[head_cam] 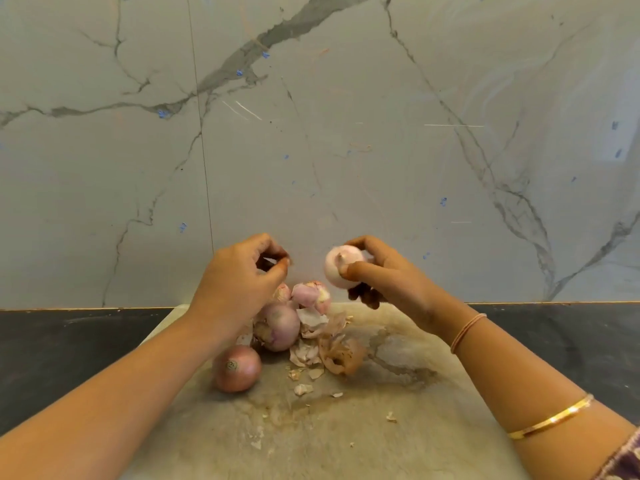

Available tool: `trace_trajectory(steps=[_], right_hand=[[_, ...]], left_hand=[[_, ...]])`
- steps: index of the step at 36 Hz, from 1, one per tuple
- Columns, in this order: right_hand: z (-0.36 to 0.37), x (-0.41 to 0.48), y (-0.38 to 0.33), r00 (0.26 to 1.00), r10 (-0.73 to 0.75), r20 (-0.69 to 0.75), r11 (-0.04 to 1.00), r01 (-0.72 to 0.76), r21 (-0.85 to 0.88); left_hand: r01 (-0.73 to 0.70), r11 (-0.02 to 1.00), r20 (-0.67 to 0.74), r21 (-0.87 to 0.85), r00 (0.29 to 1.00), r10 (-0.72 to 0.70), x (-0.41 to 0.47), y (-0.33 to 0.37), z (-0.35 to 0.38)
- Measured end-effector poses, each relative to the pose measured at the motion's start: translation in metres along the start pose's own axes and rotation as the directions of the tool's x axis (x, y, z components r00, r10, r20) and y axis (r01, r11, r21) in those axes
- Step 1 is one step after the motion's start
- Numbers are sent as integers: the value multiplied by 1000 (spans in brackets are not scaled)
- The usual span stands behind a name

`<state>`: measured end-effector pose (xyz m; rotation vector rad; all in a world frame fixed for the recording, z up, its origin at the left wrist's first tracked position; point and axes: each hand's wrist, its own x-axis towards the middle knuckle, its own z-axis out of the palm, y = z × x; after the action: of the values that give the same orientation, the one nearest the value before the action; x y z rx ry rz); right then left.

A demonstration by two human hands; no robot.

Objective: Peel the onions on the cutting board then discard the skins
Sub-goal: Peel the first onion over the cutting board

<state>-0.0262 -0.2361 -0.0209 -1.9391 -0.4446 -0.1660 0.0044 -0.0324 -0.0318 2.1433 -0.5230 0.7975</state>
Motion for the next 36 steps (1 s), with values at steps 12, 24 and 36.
trace_trajectory(steps=[12,24,36], right_hand=[[-16,-8,6,998,11,-59,998,-15,-64],[-4,-8,2,999,-27,32,1000,28,-13],[2,-6,4,998,-7,68,997,12,-71]], left_hand=[[-29,987,131,-158,990,50,-4,5,2],[-309,928,63,-210,943,328,-12,16,6],[-379,923,75,-59,921,383,-12,17,8]])
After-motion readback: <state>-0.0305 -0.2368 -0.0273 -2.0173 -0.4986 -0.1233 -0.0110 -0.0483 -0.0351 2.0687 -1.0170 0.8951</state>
